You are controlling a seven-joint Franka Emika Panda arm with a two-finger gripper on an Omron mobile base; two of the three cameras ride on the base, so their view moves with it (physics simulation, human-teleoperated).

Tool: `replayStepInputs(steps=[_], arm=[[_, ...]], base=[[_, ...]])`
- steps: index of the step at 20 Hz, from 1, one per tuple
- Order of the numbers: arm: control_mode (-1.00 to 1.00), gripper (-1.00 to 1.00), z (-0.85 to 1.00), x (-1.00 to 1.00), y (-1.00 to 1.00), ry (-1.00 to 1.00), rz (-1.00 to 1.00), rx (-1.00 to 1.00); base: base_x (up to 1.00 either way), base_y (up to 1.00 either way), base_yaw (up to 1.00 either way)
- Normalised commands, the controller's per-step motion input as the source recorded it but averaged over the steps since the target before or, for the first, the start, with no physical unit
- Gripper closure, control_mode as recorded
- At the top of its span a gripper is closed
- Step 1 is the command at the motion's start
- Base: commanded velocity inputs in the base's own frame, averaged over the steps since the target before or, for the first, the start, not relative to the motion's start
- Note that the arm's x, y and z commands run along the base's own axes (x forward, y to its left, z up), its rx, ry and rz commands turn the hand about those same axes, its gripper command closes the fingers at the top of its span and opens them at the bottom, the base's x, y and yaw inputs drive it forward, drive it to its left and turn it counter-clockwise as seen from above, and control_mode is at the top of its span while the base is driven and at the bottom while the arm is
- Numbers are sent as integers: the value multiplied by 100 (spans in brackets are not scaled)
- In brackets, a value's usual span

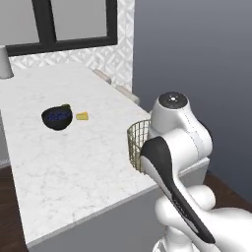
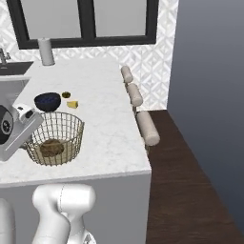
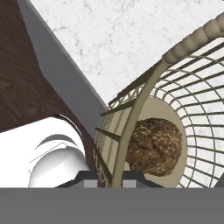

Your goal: Open the cabinet, pick up the bread from the cabinet and place it in the basket. Then move the basket to the dining counter.

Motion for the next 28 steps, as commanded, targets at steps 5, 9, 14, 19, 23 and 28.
replayStepInputs(steps=[5,9,14,19,23,28], arm=[[100,100,0,0,0,0,0,0],[100,100,0,0,0,0,0,0],[-100,100,-31,100,-9,15,6,0],[-100,100,-48,100,0,8,12,0],[-100,100,-47,100,0,0,12,0],[-100,100,-53,100,0,-1,11,0]], base=[[41,-16,38],[39,-4,9],[0,0,0],[0,0,0],[0,0,0],[0,0,0]])
